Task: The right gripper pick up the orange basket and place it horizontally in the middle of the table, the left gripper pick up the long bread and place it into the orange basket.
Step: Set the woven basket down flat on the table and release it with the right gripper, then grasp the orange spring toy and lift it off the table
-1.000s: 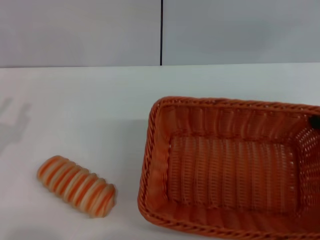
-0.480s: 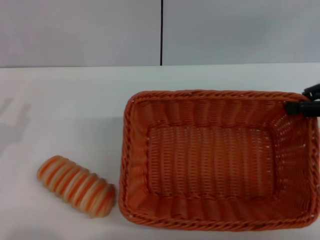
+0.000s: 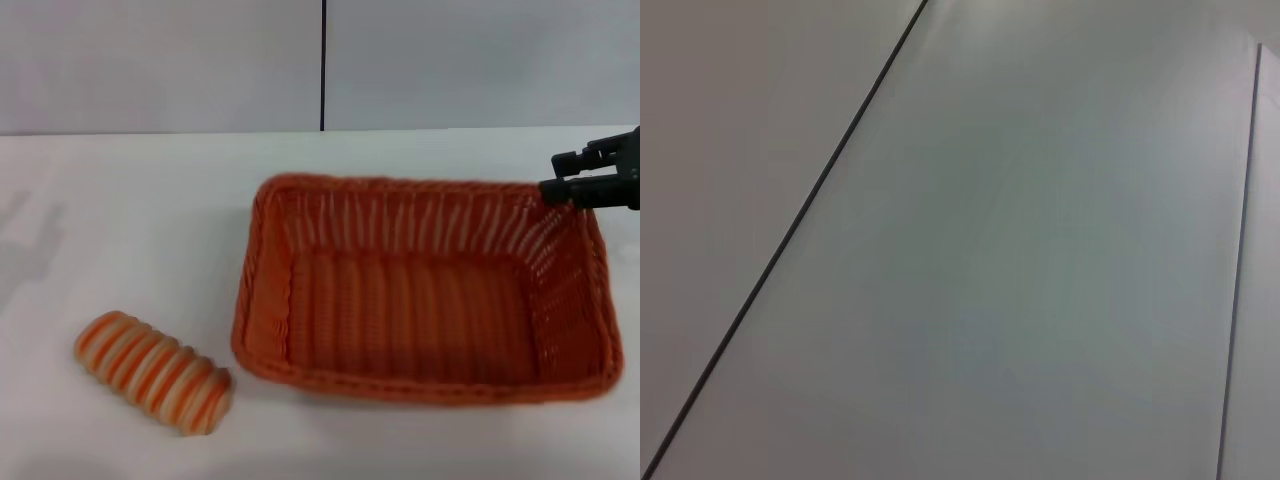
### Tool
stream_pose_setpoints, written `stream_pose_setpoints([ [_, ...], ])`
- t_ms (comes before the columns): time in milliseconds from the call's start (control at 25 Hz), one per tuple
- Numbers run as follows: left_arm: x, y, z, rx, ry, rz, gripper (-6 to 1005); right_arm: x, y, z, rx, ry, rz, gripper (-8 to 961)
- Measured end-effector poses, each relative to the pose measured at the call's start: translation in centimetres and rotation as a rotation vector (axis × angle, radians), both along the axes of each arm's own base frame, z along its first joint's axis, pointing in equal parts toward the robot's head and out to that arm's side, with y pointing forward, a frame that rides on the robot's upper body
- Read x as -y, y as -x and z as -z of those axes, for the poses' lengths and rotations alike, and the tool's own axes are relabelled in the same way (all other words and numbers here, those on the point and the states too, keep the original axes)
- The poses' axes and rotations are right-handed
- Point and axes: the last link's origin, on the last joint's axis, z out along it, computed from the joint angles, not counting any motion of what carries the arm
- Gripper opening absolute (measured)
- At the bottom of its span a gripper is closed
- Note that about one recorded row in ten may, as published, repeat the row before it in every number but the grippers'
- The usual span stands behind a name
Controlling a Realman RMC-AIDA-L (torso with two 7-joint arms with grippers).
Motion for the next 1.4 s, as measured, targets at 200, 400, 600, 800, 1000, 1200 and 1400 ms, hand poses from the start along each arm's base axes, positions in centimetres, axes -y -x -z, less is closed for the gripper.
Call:
stream_pose_setpoints([
  [200,-0.2,0.1,0.0,-0.012,-0.004,-0.008,590,0.3,-1.1,-1.2,-0.055,-0.103,0.034,443],
  [400,-0.4,0.0,-0.1,-0.026,-0.002,-0.001,593,1.8,-2.3,-2.7,-0.185,-0.315,-0.022,562],
  [600,-1.9,-1.2,-0.8,-0.124,0.127,0.089,596,5.6,-4.6,-3.5,-0.392,-0.56,-0.083,593],
  [800,-3.9,-2.9,-2.6,-0.245,0.373,0.213,600,9.7,-7.1,-2.3,-0.552,-0.687,-0.047,593],
  [1000,-5.4,-5.1,-4.5,-0.362,0.587,0.28,603,12.5,-9.1,-1.5,-0.594,-0.787,0.001,593],
  [1200,-5.6,-6.4,-4.6,-0.481,0.663,0.289,606,13.9,-10.3,-0.7,-0.598,-0.836,0.049,593],
  [1400,-5.8,-7.1,-4.1,-0.62,0.774,0.271,684,14.3,-10.7,-0.7,-0.592,-0.853,0.067,593],
])
